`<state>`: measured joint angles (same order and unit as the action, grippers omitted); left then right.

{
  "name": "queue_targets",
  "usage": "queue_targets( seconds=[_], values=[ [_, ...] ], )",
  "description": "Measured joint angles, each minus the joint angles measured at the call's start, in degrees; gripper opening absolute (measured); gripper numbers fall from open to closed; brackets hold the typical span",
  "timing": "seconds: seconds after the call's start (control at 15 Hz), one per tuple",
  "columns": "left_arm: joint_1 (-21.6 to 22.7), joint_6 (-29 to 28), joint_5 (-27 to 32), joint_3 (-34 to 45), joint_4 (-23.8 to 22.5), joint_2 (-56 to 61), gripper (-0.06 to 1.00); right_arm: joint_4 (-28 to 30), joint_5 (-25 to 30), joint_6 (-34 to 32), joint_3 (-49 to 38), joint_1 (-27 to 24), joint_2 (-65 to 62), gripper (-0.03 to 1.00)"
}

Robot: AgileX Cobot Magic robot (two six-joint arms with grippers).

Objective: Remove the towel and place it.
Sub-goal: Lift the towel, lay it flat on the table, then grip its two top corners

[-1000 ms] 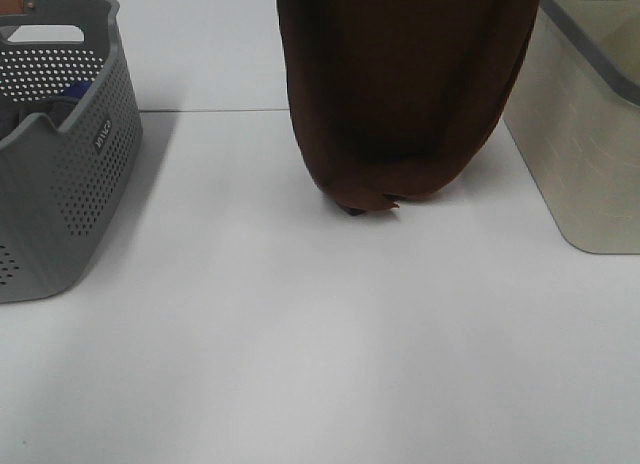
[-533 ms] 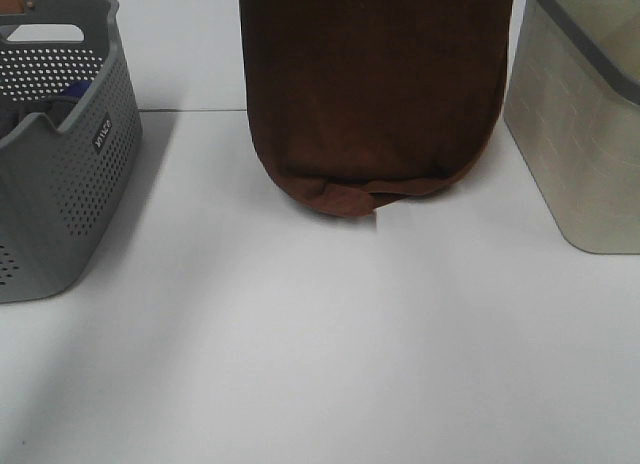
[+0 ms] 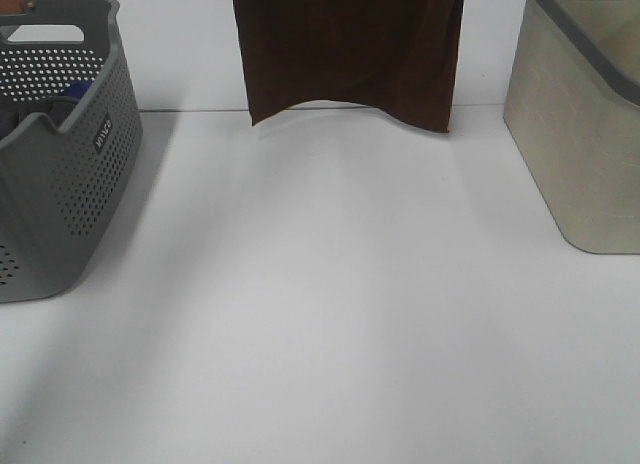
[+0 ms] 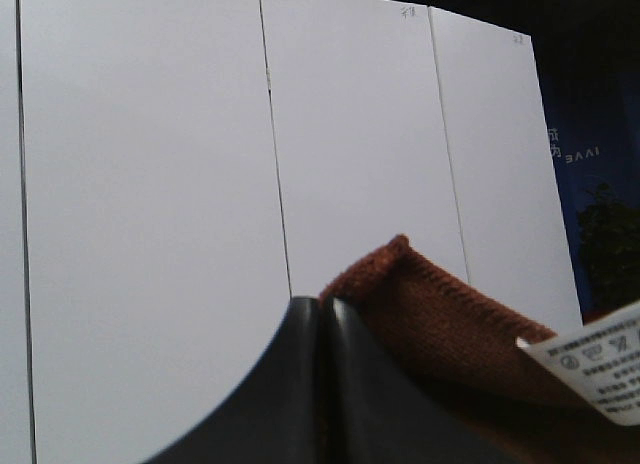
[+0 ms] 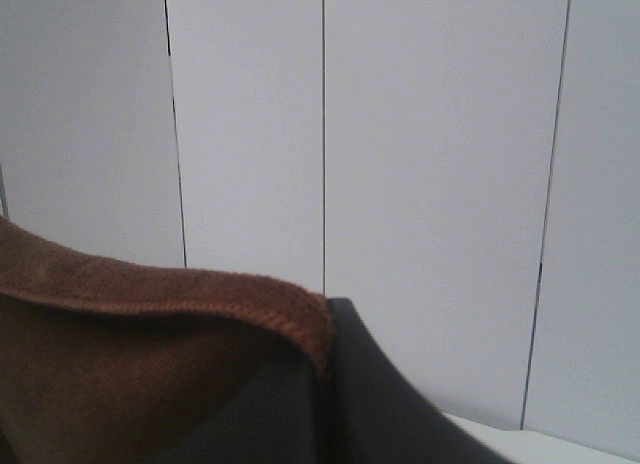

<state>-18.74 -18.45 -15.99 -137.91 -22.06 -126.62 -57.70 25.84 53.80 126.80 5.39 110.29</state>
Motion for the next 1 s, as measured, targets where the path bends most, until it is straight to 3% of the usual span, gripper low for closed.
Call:
queue_targets(
  seconds=[0.13, 0.27, 0.53, 0.6, 0.8, 1.0],
  values=[
    [0.0, 0.4, 4.3, -0.06, -0.4, 0.0, 0.0, 5.96, 2.35, -0.97, -0.74, 0.0, 0.0, 0.0],
    [-0.29, 0.4, 16.9, -0.06, -0.34, 0.0, 0.0, 11.75, 5.79, -5.27, -2.01, 0.0, 0.0, 0.0],
    [-3.84, 1.26, 48.64, -0.06, 2.58, 0.0, 0.0, 32.6, 25.95, -25.73, -3.44, 0.06, 0.11, 0.0],
    [-5.84, 4.24, 60.79, -0.06, 4.18, 0.0, 0.0, 37.47, 35.18, -30.42, -3.44, 0.06, 0.11, 0.0],
    [-6.53, 5.39, 72.77, -0.06, 6.53, 0.0, 0.0, 37.64, 42.46, -31.74, -3.44, 0.06, 0.11, 0.0],
    [-6.53, 6.53, 79.7, -0.06, 10.2, 0.0, 0.0, 37.36, 44.0, -34.55, -3.5, 0.11, 0.11, 0.0]
  ],
)
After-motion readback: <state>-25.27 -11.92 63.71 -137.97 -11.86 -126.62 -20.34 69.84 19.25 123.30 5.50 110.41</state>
